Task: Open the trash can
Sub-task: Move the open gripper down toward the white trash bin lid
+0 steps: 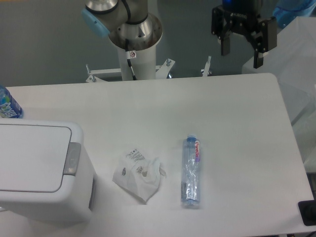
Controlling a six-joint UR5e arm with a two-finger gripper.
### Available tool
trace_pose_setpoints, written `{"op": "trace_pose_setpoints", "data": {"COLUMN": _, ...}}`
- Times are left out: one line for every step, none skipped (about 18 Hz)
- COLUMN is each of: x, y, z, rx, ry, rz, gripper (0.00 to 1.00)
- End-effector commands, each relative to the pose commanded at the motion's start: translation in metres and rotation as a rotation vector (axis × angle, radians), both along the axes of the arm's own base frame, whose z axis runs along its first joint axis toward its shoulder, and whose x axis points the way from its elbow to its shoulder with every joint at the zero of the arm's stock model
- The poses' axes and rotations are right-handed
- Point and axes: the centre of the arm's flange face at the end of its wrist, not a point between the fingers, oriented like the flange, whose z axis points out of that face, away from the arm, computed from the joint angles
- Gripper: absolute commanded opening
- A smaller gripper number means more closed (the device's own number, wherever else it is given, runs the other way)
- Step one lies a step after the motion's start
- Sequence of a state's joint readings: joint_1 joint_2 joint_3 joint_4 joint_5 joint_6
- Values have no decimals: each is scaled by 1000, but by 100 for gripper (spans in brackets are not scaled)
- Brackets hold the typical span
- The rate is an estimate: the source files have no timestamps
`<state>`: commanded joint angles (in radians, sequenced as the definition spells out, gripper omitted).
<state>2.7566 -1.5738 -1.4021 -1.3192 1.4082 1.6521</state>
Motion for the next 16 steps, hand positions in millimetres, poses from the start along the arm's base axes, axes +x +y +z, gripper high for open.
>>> {"op": "trace_pose_setpoints", "data": {"x": 0, "y": 0, "z": 0, "rx": 1, "ry": -1, "rz": -1, "gripper": 100}}
{"op": "trace_pose_setpoints", "data": {"x": 0, "y": 0, "z": 0, "rx": 2, "ry": -1, "rz": 1, "gripper": 100}}
{"op": "trace_pose_setpoints", "data": {"x": 0, "y": 0, "z": 0, "rx": 2, "ry": -1, "rz": 1, "gripper": 100}}
{"op": "trace_pose_setpoints", "data": {"x": 0, "y": 0, "z": -1, "rx": 2, "ry": -3, "rz": 2, "gripper": 100}}
{"op": "trace_pose_setpoints", "data": {"x": -1, "y": 1, "z": -2, "rx": 3, "ry": -6, "rz": 4, "gripper": 100}}
{"op": "trace_pose_setpoints", "data": {"x": 0, "y": 1, "z": -2, "rx": 13, "ry": -13, "rz": 7, "gripper": 100}}
{"op": "trace_pose_setpoints", "data": {"x": 2, "y": 2, "z": -1, "rx": 30, "ry": -21, "rz": 14, "gripper": 100}}
{"op": "trace_pose_setpoints", "data": {"x": 3, "y": 4, "z": -4, "rx": 48, "ry": -41, "rz": 38, "gripper": 100}}
{"op": "trace_pose_setpoints", "data": {"x": 7, "y": 7, "z": -2, "rx": 79, "ry": -62, "rz": 68, "gripper": 100}}
{"op": "trace_pose_setpoints", "data": {"x": 14, "y": 17, "z": -3, "rx": 116, "ry": -95, "rz": 88, "gripper": 100}}
{"op": "trace_pose_setpoints", "data": {"x": 18, "y": 28, "z": -3, "rx": 155, "ry": -127, "rz": 103, "gripper": 100}}
{"op": "trace_pose_setpoints", "data": {"x": 21, "y": 38, "z": -3, "rx": 194, "ry": -153, "rz": 121, "gripper": 100}}
{"op": "trace_pose_setpoints", "data": {"x": 23, "y": 46, "z": -4, "rx": 228, "ry": -172, "rz": 140, "gripper": 100}}
{"op": "trace_pose_setpoints", "data": {"x": 25, "y": 52, "z": -3, "rx": 262, "ry": -190, "rz": 170, "gripper": 100}}
{"op": "trace_pose_setpoints", "data": {"x": 30, "y": 59, "z": -3, "rx": 299, "ry": -221, "rz": 194, "gripper": 100}}
{"op": "trace_pose_setpoints", "data": {"x": 34, "y": 68, "z": -5, "rx": 321, "ry": -258, "rz": 216, "gripper": 100}}
